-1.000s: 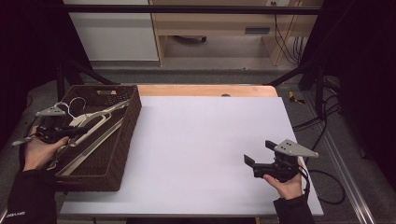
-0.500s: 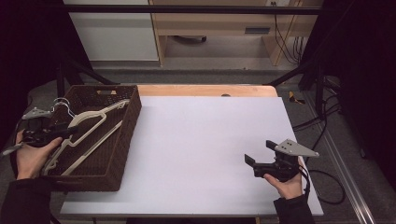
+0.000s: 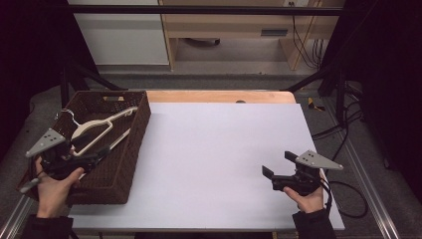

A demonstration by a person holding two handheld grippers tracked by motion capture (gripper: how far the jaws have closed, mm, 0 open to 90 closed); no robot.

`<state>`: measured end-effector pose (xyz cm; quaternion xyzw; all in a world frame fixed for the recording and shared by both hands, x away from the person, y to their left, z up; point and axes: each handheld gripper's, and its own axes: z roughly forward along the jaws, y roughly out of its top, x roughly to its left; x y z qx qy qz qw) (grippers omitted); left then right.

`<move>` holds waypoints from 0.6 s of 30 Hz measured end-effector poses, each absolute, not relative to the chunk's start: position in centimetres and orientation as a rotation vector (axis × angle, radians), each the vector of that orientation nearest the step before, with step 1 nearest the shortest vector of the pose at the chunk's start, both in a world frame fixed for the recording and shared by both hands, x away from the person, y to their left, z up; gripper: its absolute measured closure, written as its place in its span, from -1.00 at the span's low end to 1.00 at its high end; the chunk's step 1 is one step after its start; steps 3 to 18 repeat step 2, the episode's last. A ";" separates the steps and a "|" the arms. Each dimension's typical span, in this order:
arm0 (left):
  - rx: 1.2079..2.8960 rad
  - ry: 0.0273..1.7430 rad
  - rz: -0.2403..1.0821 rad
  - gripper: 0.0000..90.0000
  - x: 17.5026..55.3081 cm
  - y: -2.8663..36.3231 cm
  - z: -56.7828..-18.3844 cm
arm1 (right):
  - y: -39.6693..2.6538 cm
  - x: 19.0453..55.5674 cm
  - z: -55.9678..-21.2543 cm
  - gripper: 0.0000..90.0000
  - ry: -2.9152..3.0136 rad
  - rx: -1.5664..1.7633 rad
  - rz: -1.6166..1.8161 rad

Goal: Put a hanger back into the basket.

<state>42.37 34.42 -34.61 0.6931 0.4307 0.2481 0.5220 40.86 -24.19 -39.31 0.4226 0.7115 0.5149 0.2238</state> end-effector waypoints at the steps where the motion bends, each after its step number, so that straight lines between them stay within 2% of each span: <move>1: 1.665 1.022 0.588 -0.86 42.2 33.8 -34.9 | -24.3 40.8 -39.3 -0.91 1.959 1.167 1.425; 18: 1.663 1.011 0.580 -0.88 42.0 33.2 -35.1 | -24.4 40.8 -39.3 -0.91 1.956 1.165 1.427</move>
